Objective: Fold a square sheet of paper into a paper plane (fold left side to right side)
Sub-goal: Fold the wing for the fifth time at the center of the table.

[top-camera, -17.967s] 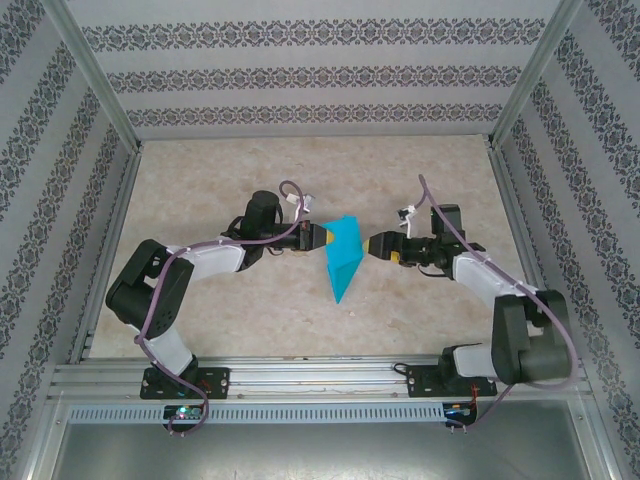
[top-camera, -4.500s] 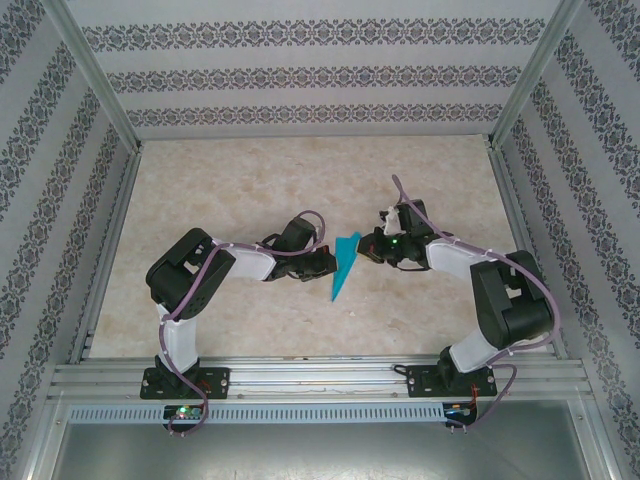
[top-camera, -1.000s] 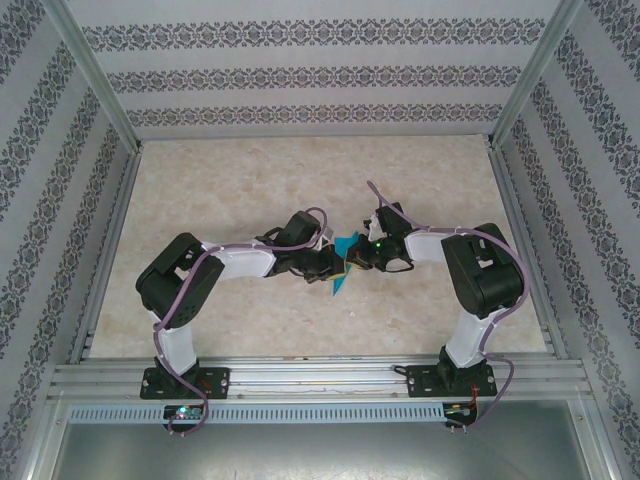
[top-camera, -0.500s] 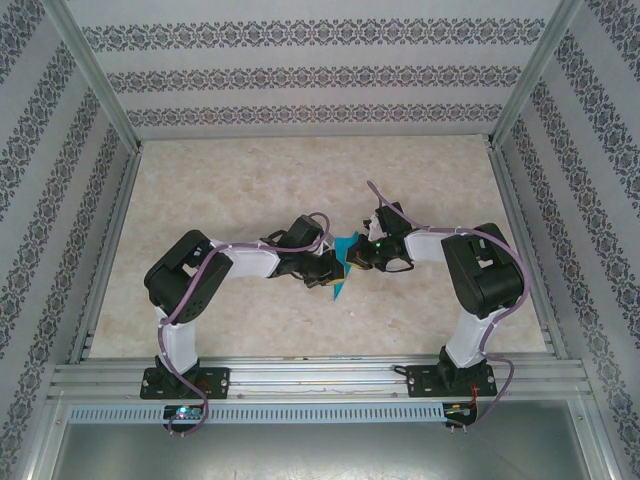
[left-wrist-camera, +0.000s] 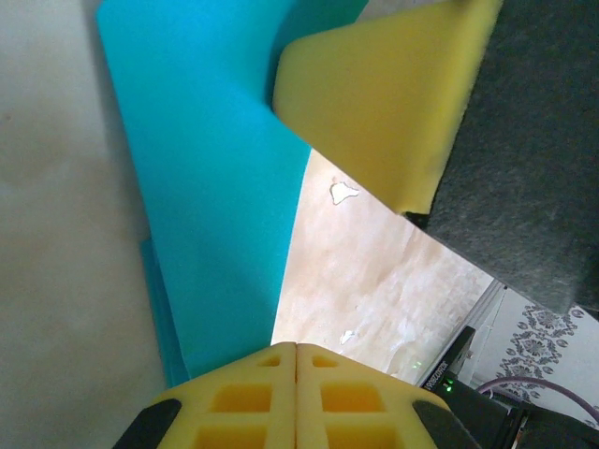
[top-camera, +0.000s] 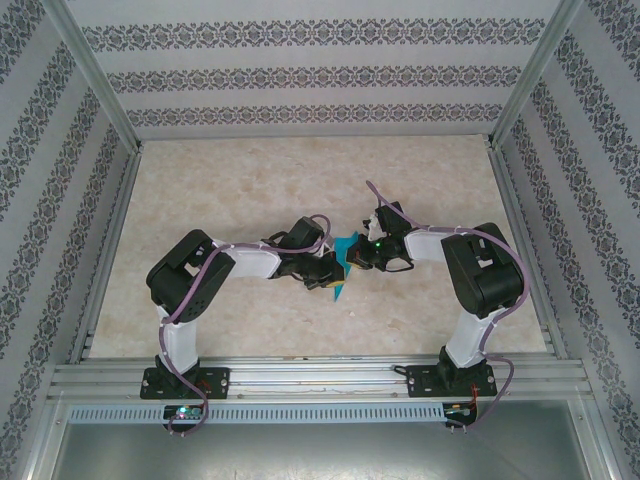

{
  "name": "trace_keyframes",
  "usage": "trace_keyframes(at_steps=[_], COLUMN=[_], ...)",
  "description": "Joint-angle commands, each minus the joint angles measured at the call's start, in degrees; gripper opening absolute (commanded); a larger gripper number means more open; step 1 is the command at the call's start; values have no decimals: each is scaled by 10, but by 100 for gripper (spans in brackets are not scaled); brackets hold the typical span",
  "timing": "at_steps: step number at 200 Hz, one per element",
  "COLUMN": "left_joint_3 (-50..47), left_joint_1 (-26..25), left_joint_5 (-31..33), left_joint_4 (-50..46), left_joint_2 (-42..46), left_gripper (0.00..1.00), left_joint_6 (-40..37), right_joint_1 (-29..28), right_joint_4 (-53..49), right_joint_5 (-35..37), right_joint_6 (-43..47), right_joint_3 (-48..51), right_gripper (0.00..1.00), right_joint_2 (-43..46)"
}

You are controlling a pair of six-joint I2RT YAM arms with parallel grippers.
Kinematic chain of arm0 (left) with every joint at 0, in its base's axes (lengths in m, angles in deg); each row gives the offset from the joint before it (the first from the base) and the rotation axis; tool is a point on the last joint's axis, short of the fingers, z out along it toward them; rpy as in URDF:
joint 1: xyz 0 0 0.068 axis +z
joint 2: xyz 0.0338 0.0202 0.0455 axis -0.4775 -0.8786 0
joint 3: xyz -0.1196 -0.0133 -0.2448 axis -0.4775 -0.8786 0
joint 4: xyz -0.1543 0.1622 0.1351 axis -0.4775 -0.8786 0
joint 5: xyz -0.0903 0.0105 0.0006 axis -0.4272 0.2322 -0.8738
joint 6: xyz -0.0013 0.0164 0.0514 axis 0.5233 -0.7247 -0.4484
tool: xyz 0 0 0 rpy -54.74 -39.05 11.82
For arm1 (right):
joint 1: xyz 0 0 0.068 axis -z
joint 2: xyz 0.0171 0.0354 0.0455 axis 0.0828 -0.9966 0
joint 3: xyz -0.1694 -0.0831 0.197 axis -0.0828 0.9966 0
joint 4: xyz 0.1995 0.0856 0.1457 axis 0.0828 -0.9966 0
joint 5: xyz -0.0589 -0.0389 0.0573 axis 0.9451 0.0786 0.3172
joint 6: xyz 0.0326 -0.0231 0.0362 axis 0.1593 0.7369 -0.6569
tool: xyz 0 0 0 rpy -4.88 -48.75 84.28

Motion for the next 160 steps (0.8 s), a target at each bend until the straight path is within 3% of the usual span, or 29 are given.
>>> trace_keyframes(at_steps=[1,160], left_joint_3=[-8,-14], left_joint_1=[-7,-7], left_joint_5=[7,33], left_joint_4=[-23,-66], left_joint_2=[-12,-31], left_gripper=[7,4], left_joint_6=[-10,-29], right_joint_1=[-8,-9], right_joint_4=[-81,-95], right_joint_5=[48,48], right_joint_6=[12,18], right_joint_3=[13,1], right_gripper=[0,0], right_joint_2=[-32,-29])
